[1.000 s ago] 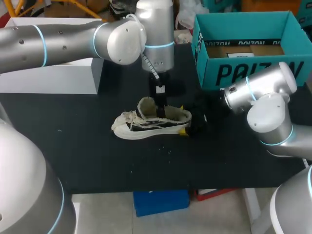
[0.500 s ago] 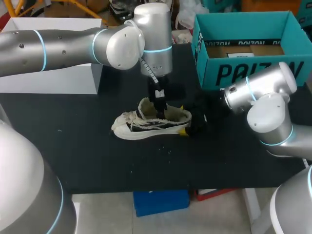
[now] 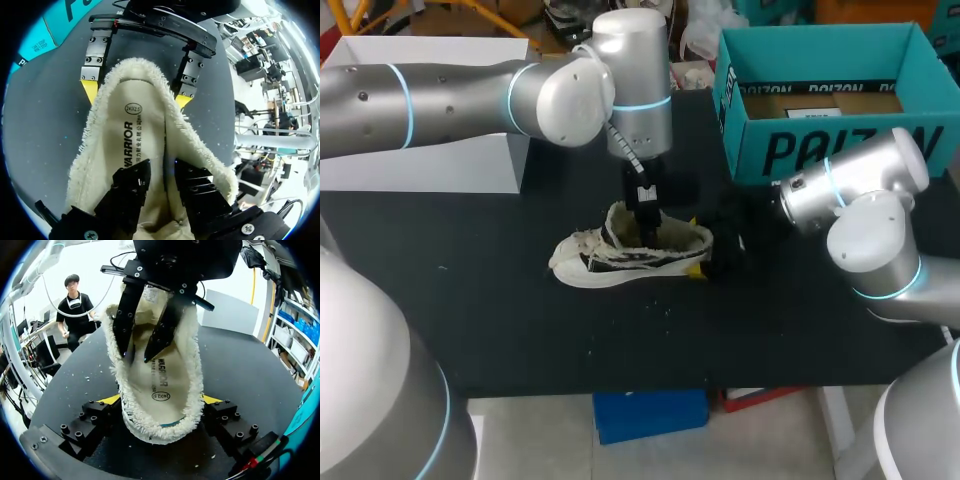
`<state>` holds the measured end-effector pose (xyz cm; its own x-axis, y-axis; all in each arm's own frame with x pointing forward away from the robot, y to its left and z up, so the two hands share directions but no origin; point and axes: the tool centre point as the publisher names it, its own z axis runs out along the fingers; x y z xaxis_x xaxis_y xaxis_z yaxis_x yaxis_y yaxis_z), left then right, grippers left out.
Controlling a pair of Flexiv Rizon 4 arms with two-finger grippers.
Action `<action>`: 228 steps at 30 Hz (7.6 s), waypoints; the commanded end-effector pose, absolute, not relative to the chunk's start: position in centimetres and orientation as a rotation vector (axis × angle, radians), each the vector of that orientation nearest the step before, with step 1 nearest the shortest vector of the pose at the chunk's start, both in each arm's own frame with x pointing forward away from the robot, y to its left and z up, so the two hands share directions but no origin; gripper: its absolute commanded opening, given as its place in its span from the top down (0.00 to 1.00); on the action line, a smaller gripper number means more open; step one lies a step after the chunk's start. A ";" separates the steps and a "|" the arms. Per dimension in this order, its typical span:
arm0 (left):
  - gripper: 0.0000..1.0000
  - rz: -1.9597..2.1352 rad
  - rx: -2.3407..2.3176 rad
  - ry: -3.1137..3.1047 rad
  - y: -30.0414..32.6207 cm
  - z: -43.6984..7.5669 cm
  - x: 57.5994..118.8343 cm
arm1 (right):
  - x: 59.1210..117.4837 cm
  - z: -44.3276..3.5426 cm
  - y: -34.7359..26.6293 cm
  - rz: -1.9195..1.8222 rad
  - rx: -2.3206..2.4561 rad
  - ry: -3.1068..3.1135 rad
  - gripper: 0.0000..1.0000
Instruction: Take the shoe out of the shoebox, open the shoe tongue, remove and reinsert the insole, then place the shoe into the shoebox
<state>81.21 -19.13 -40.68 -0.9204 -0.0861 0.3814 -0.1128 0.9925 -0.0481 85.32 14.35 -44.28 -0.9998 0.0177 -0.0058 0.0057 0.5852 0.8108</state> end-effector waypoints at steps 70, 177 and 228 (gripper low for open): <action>1.00 -0.285 0.553 -3.476 -15.2 -43.6 84.3 | 85.5 -44.3 14.4 1.421 0.025 2.786 1.00; 1.00 0.811 0.013 -3.158 -20.8 -28.4 76.6 | 85.5 -44.3 14.4 1.421 0.025 2.786 1.00; 1.00 1.782 0.052 -2.212 -21.4 -8.4 73.2 | 85.5 -44.3 14.4 1.421 0.025 2.786 1.00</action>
